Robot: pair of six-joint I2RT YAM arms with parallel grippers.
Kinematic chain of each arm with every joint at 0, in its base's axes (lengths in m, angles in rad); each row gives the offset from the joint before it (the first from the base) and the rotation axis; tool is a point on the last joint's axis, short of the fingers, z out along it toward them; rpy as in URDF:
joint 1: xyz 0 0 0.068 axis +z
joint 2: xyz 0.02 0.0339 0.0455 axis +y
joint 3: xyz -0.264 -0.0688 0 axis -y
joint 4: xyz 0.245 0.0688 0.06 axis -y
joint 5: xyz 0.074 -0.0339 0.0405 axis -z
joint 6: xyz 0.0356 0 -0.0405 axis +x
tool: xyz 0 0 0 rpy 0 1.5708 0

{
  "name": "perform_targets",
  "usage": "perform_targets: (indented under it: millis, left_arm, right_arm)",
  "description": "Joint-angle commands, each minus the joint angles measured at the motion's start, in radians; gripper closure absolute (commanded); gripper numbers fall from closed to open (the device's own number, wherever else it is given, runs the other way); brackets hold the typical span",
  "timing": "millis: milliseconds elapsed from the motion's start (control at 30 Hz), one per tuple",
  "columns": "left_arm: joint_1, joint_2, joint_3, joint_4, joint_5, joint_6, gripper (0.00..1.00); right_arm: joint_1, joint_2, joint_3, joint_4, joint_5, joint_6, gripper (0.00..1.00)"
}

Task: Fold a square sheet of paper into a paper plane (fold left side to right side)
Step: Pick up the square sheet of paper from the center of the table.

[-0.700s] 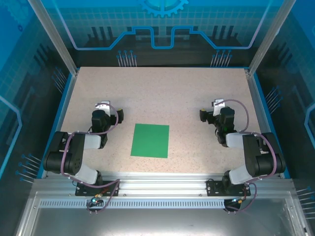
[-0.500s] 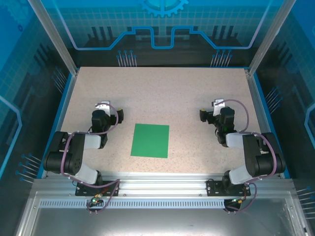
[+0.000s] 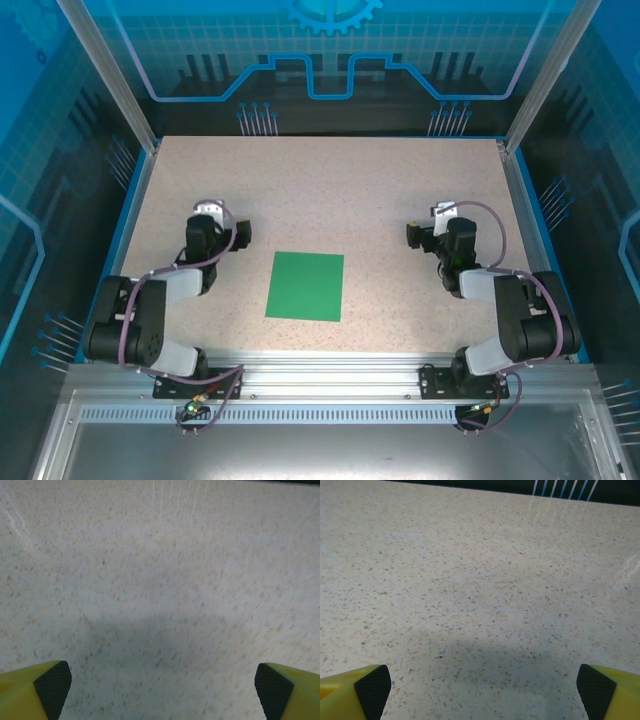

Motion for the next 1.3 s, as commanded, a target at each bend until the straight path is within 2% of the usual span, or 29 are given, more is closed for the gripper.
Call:
perform_targets:
  millis: [0,133,267,367,467,633,800,1267]
  left_arm:
    - [0.01,-0.11,0.203,-0.451,0.097,-0.124,0.02]
    - [-0.034,-0.178,0.253,-0.628,0.232,-0.247,0.02]
    - [-0.143,-0.262,0.241,-0.77,0.291,-0.359,0.01]
    - [-0.203,-0.291,0.222,-0.883,0.34,-0.455,0.02]
    - [-0.272,-0.269,0.206,-0.955,0.449,-0.523,0.06]
    - [-0.39,-0.164,0.198,-1.035,0.499,-0.559,0.12]
    - [-0.413,-0.101,0.153,-0.98,0.535,-0.61,0.18]
    - [-0.415,-0.006,0.15,-0.983,0.506,-0.601,0.19]
  right_arm:
    - [-0.007,-0.107,0.17,-0.377,0.069,0.102,0.01]
    - [0.045,-0.166,0.327,-0.74,0.054,0.253,0.0]
    - [0.2,-0.199,0.413,-0.959,0.06,0.374,0.01]
    - [0.326,-0.174,0.463,-1.037,-0.01,0.458,0.01]
    - [0.446,-0.087,0.51,-1.085,-0.056,0.525,0.01]
    - [0.607,0.123,0.637,-1.175,-0.001,0.569,0.02]
    - [0.663,0.292,0.767,-1.218,-0.013,0.579,0.05]
    - [0.681,0.543,0.965,-1.277,-0.008,0.558,0.05]
